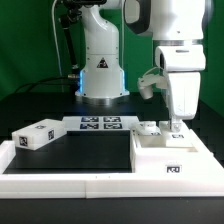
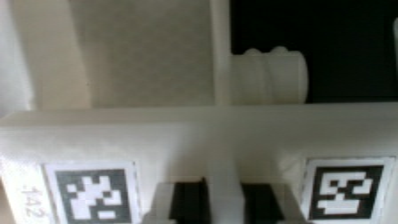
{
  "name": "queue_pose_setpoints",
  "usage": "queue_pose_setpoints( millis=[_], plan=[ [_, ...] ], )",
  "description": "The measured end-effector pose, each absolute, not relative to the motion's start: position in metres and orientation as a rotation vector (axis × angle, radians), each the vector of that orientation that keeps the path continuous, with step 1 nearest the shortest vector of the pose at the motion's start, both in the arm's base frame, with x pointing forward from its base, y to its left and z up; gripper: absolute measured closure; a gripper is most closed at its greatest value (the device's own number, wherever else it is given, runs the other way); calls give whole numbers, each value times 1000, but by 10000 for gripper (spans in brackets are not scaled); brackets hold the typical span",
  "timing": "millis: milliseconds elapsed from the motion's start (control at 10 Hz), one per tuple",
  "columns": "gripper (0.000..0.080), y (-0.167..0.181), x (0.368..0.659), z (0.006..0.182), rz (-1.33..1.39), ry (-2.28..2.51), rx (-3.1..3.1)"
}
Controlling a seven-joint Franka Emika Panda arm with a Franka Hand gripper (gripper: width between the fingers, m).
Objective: Assemble cabinet
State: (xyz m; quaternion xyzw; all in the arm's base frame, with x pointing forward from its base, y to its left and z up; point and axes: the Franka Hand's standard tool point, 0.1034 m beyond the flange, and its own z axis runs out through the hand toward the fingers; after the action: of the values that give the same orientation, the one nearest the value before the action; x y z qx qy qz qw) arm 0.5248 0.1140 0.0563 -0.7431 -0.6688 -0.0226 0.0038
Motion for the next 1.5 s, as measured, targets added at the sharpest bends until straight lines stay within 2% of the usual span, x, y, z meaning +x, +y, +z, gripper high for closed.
queue_pose_setpoints(
  millis=[500, 1000, 1500],
  plan=[
    [729, 109, 564, 57, -54, -2078, -2345],
    [729, 108, 580, 56, -55, -2082, -2338],
    [729, 108, 580, 56, -10, -2096, -2308]
  ],
)
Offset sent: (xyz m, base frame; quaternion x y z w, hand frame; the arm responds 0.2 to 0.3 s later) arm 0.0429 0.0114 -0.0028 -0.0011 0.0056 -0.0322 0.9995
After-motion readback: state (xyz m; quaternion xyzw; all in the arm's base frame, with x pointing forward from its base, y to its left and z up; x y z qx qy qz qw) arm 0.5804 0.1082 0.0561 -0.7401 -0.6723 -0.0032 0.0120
